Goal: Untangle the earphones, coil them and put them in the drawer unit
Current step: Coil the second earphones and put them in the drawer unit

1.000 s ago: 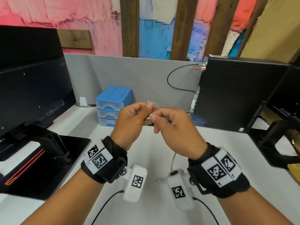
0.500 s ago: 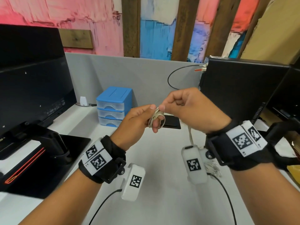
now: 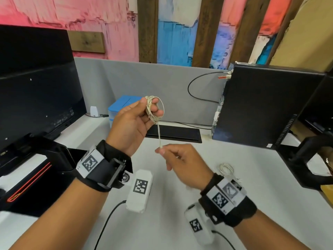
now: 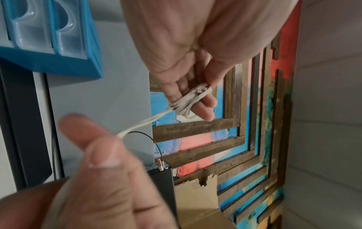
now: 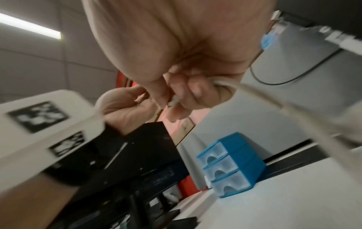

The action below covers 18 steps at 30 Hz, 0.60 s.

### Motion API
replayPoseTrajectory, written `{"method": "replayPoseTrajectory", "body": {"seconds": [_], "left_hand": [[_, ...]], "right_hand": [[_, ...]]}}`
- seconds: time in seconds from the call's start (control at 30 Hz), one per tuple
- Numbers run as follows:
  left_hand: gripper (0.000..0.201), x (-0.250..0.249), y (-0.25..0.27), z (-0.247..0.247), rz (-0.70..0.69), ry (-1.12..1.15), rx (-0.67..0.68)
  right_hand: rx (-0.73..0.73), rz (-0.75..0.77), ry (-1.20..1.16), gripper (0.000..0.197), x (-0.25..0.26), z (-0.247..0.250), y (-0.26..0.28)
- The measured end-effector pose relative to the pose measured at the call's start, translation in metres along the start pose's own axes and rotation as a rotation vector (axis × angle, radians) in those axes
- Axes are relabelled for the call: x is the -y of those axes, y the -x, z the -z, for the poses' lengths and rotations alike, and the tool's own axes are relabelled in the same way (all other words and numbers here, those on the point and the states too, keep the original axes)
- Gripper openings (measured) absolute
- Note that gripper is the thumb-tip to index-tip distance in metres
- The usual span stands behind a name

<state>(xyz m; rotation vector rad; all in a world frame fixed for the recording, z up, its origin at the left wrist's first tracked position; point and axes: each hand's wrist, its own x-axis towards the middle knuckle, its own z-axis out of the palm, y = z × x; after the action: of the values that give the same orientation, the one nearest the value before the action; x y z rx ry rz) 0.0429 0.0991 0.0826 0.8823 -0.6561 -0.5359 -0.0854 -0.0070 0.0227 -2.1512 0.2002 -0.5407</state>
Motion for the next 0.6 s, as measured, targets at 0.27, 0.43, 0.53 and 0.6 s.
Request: {"method": "replayPoseTrajectory", "body": {"seconds": [0.27, 0.43, 0.53, 0.6], "left_hand": [[0.034, 0.020, 0.007, -0.001, -0.248, -0.641, 0.048], [0.042, 0.010, 0.013, -0.013, -0.176, -0.464, 0.263], [0.044, -0.002, 0.016, -0.017, -0.081, -0.320, 0.317], [0.042, -0.006, 0.016, -0.017, -0.021, -0.197, 0.305]], "right_hand": [[0.078, 0.185, 0.075, 0.027, 0.069, 0.023, 0.012], [-0.140, 0.178, -0.025, 0.022, 0.076, 0.072, -0.018], [-0.245, 0.136, -0.087, 0.016, 0.062, 0.079, -0.034], [-0.235, 0.064, -0.229, 0.013, 0.050, 0.072, -0.037]]}}
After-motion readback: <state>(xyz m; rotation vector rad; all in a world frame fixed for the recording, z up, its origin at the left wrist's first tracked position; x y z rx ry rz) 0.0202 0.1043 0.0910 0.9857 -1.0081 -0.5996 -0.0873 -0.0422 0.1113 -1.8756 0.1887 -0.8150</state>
